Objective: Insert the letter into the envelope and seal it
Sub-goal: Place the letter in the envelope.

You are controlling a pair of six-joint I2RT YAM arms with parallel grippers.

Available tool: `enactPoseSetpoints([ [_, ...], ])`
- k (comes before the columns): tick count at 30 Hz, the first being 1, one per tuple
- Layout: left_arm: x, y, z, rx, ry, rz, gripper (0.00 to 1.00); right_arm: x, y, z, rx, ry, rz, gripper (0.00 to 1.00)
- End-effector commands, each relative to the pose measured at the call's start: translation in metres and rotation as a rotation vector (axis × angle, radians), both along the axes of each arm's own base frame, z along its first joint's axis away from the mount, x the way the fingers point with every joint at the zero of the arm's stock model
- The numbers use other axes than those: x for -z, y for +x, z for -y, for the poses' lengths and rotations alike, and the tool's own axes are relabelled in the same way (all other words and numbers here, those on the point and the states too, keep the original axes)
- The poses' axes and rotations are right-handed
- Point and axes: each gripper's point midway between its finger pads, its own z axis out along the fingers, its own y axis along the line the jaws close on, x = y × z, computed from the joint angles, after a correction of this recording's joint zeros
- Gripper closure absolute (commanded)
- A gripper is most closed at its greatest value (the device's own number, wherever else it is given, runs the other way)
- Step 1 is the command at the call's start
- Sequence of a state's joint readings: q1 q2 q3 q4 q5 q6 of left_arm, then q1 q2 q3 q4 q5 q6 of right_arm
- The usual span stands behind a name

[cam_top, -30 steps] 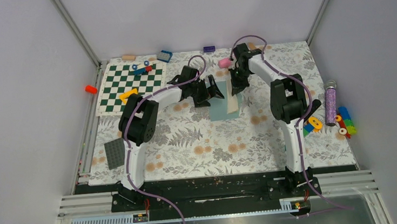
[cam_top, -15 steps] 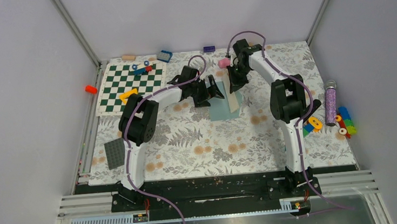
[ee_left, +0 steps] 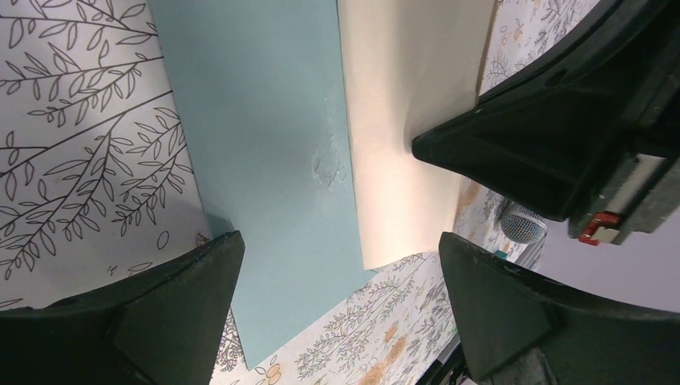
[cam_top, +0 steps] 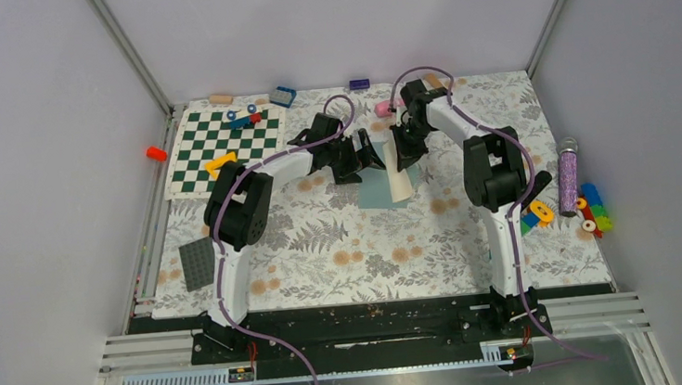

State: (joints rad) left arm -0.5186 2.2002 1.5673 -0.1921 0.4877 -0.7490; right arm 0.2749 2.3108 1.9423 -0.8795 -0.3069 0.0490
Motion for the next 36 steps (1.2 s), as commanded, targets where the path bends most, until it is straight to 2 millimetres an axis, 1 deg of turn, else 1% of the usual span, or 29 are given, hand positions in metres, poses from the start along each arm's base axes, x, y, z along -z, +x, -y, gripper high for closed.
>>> enactPoseSetpoints([
  [1,0.032,-0.015,-0.011,-0.010,0.100,-0.044,0.01,-0.014,0.003,0.002,0.017,-0.013,0.069,1.00],
  [5,0.034,-0.015,-0.014,-0.021,0.114,-0.050,0.01,-0.008,-0.002,0.009,0.064,-0.039,0.083,1.00],
  [7,0.035,-0.015,-0.015,-0.024,0.119,-0.050,0.01,-0.009,-0.002,0.010,0.076,-0.036,0.105,1.00],
  [11,0.037,-0.015,-0.017,-0.032,0.130,-0.054,0.01,-0.017,-0.004,0.011,0.094,-0.033,0.122,1.00],
  [18,0.040,-0.016,-0.022,-0.057,0.158,-0.069,0.01,-0.019,-0.011,0.017,0.172,-0.053,0.110,1.00],
  [23,0.040,-0.016,-0.026,-0.070,0.174,-0.064,0.01,-0.014,-0.017,0.020,0.217,-0.053,0.089,1.00],
  [26,0.039,-0.016,-0.026,-0.073,0.174,-0.065,0.01,-0.010,-0.019,0.019,0.226,-0.041,0.068,1.00],
  [29,0.039,-0.016,-0.025,-0.071,0.170,-0.064,0.01,-0.003,-0.018,0.018,0.232,-0.036,0.048,1.00],
  [36,0.038,-0.015,-0.026,-0.073,0.173,-0.060,0.01,0.005,-0.018,0.022,0.266,-0.020,0.011,1.00],
])
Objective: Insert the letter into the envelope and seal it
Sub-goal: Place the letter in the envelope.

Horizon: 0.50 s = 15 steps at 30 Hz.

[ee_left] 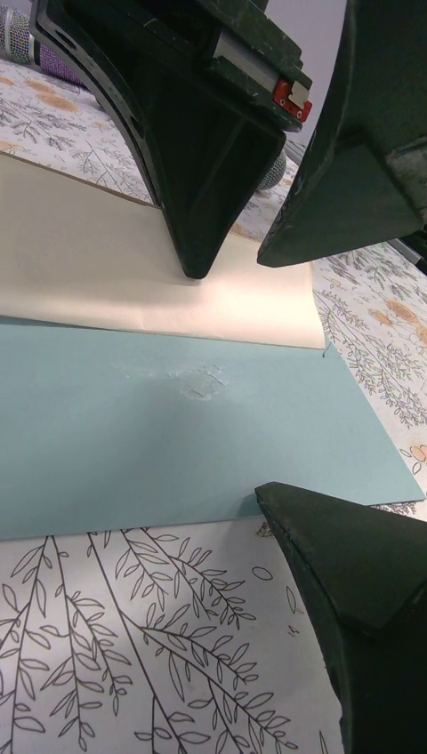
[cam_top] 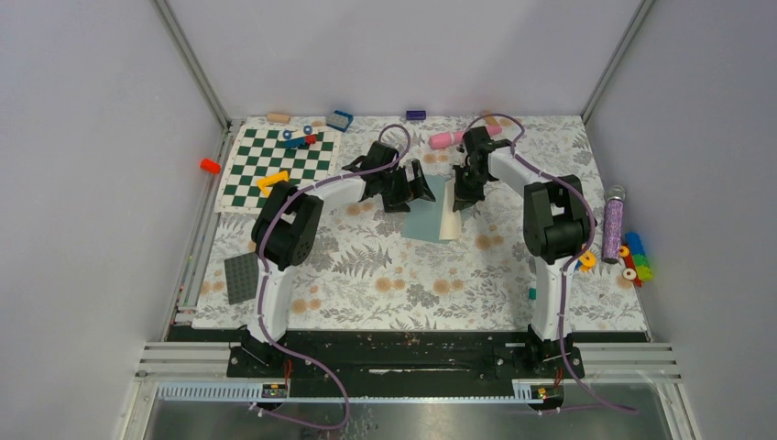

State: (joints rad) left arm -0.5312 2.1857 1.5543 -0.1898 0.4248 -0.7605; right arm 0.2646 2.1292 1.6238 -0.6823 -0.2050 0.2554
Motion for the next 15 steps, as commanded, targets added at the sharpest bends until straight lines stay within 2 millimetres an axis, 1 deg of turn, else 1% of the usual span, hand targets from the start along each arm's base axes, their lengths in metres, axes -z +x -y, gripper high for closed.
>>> enactPoseSetpoints([
  [1,0.0371,-0.0178,-0.0244,-0.038,0.137,-0.084,0.01,-0.0011,0.0045,0.0025,0.044,0.030,-0.012,1.00],
  [4,0.0378,-0.0183,-0.0249,-0.042,0.139,-0.091,0.01,0.0014,0.0027,0.0064,0.073,0.045,-0.032,1.00],
  [9,0.0377,-0.0179,-0.0245,-0.042,0.138,-0.090,0.01,0.0079,0.0015,0.0005,0.078,0.096,-0.065,1.00],
  [13,0.0375,-0.0184,-0.0249,-0.042,0.137,-0.091,0.01,0.0072,0.0028,-0.0027,0.077,0.119,-0.069,1.00],
  [15,0.0363,-0.0178,-0.0244,-0.042,0.136,-0.087,0.01,0.0078,0.0023,-0.0035,0.080,0.123,-0.073,0.98],
])
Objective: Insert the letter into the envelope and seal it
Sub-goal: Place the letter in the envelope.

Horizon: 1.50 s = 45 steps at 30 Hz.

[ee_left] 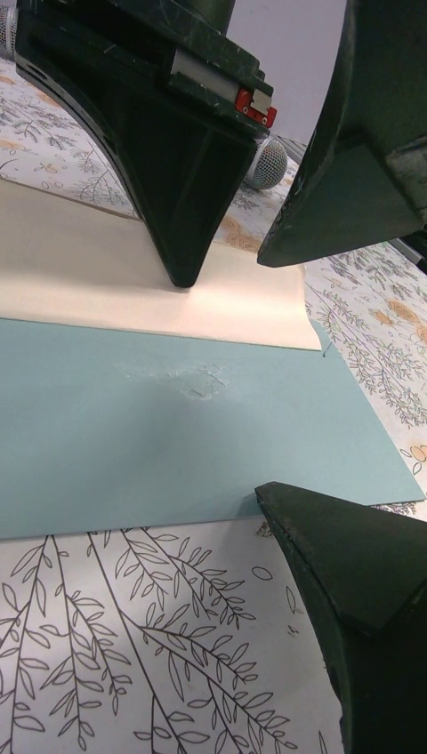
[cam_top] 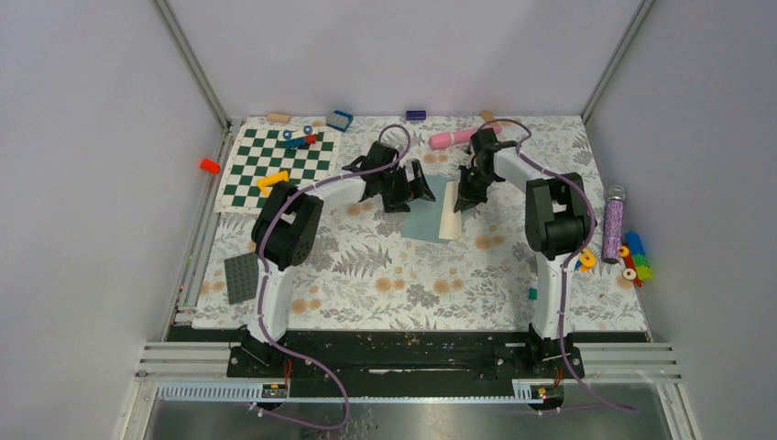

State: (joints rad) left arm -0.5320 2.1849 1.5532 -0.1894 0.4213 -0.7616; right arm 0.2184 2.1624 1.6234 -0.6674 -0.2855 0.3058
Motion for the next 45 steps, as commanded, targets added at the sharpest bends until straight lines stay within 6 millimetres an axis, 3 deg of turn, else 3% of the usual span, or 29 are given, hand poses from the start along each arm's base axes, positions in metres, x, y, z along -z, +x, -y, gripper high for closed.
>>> enactPoseSetpoints([
  [1,0.036,-0.018,-0.024,-0.039,0.133,-0.087,0.01,-0.001,-0.001,-0.008,0.008,0.043,-0.020,0.95],
  [12,0.035,-0.018,-0.024,-0.038,0.133,-0.085,0.01,-0.013,-0.001,-0.003,-0.011,0.032,0.014,0.73],
  [28,0.033,-0.017,-0.024,-0.036,0.129,-0.080,0.01,-0.026,-0.004,0.005,0.030,0.111,0.020,0.65],
  [37,0.033,-0.017,-0.023,-0.033,0.127,-0.081,0.01,-0.018,-0.004,0.002,0.049,0.146,-0.005,0.60],
  [45,0.035,-0.018,-0.022,-0.030,0.125,-0.084,0.01,-0.018,-0.003,0.001,0.089,0.189,-0.001,0.69],
])
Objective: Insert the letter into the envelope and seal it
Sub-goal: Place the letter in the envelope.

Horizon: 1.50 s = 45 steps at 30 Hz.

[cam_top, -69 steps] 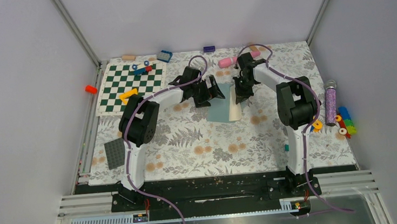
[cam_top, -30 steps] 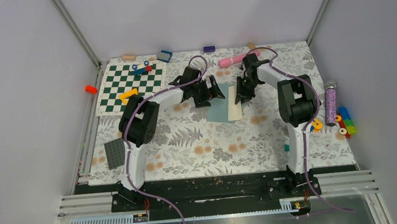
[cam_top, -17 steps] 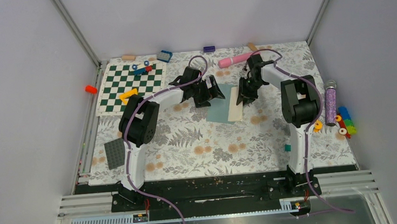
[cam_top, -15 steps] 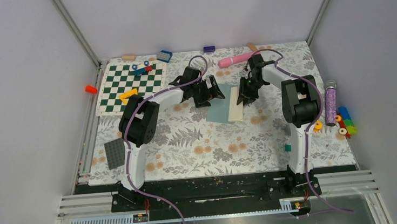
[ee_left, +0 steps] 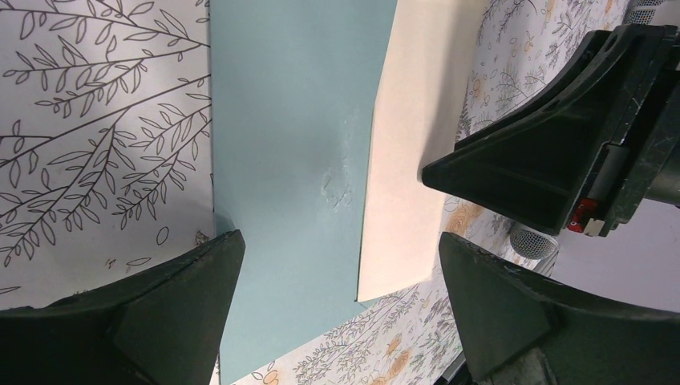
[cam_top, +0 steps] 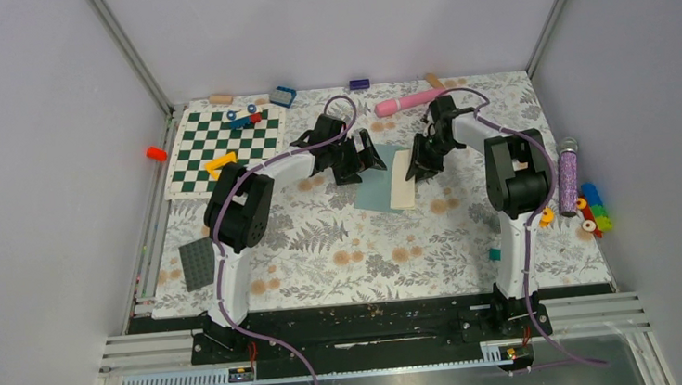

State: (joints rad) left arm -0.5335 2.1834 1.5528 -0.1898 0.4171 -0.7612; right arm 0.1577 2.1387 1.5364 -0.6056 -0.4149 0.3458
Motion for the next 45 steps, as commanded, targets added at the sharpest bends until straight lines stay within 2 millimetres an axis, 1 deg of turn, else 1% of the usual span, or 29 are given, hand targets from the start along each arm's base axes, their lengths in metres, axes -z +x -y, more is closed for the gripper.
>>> enactPoseSetpoints([
  [1,0.034,-0.017,-0.023,-0.029,0.122,-0.084,0.01,-0.020,0.005,-0.004,0.036,0.063,0.044,0.71],
  [9,0.034,-0.018,-0.022,-0.027,0.119,-0.085,0.01,-0.028,0.010,0.000,0.064,0.087,0.070,0.91],
  [15,0.035,-0.018,-0.022,-0.028,0.118,-0.089,0.01,-0.030,0.013,0.002,0.094,0.084,0.086,1.00],
  [25,0.035,-0.019,-0.022,-0.030,0.116,-0.095,0.01,-0.025,0.015,0.006,0.118,0.053,0.111,1.00],
  [36,0.034,-0.020,-0.022,-0.030,0.117,-0.097,0.01,-0.028,0.015,-0.004,0.116,0.067,0.118,1.00],
  [45,0.035,-0.019,-0.022,-0.029,0.117,-0.097,0.01,-0.028,0.015,-0.007,0.115,0.075,0.117,1.00],
])
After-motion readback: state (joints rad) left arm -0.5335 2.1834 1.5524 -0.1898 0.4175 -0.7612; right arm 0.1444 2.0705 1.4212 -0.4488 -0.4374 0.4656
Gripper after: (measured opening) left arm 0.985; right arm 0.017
